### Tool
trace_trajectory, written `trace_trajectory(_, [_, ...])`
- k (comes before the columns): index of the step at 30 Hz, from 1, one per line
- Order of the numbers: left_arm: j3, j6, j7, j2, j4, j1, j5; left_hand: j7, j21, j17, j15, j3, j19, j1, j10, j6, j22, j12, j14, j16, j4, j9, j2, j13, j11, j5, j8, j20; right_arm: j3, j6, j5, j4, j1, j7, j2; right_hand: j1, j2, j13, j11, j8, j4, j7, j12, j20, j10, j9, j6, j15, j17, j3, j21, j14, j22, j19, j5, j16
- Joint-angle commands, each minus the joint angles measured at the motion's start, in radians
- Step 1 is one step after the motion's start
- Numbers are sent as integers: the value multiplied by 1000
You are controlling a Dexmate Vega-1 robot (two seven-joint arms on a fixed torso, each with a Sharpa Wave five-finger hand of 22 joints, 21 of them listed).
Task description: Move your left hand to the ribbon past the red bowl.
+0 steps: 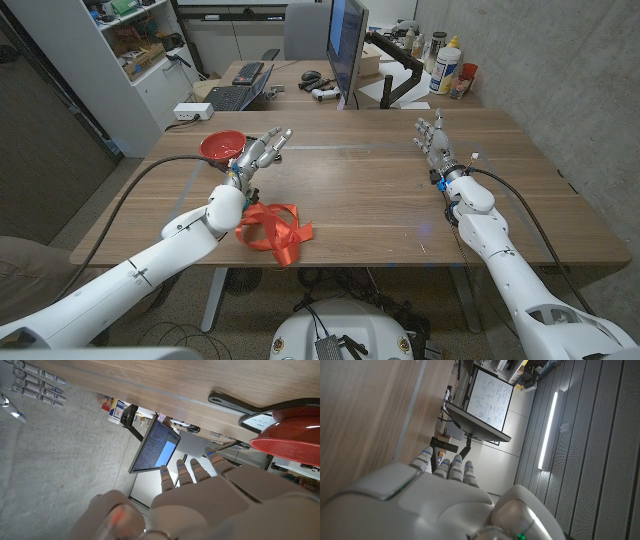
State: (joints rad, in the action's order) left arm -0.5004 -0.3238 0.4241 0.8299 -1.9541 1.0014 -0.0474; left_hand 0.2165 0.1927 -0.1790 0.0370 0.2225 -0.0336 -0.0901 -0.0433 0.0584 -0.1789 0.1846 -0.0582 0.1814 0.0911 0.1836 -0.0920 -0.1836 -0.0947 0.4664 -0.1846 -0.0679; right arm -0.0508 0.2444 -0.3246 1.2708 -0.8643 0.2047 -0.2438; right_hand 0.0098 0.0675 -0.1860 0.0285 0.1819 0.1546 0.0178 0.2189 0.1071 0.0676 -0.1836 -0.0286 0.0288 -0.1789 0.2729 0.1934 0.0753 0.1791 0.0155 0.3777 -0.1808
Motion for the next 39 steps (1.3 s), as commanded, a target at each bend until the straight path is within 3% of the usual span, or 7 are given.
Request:
trace_trajectory(1, [-46, -62, 44, -4, -8, 7, -137, 2, 5, -2, 42, 8, -5, -8, 9, -1, -2, 2, -10, 3, 1, 5, -6, -3, -1, 11, -3, 7, -1, -3, 2, 6, -4, -10, -2, 2, 28, -4, 3, 8, -4, -4, 2, 2, -2, -2, 0, -2, -4, 3, -2, 10, 2, 8, 3, 0])
trace_trajectory(22, [-89, -122, 55, -9, -9, 6, -299, 1, 13, -2, 59, 25, -31, -8, -17, 32, -2, 17, 13, 11, 1, 5, -12, -3, -7, 25, -18, 22, -5, -14, 5, 7, -1, -18, 4, 4, 29, -4, 4, 8, -4, -3, 2, 2, -3, -2, 1, -3, -4, 2, -2, 12, 2, 12, 4, -1])
trace_trajectory(31, [-154, -264, 14, -13, -37, -18, -436, 2, 10, -2, 54, 27, -25, -10, -15, 36, -2, 16, 12, 10, 2, 6, -10, -3, -4, 29, -19, 16, -10, -7, 7, 4, 7, -19, 8, 4, 28, -3, 8, 8, -4, -4, 1, 4, -4, -2, 1, -3, -4, 2, -1, 12, 2, 13, 4, -2])
trace_trajectory(39, [-152, -304, -11, -34, -58, -11, -424, 0, 4, -2, 37, 29, -11, -10, -7, 27, -2, 13, -5, 4, 4, 5, -3, -3, 6, 37, -14, -1, -9, -7, 8, 4, 8, -21, 4, 4, 28, -3, 10, 8, -5, -4, 1, 4, -5, -2, 2, -5, -4, 2, -1, 13, 2, 14, 4, -2])
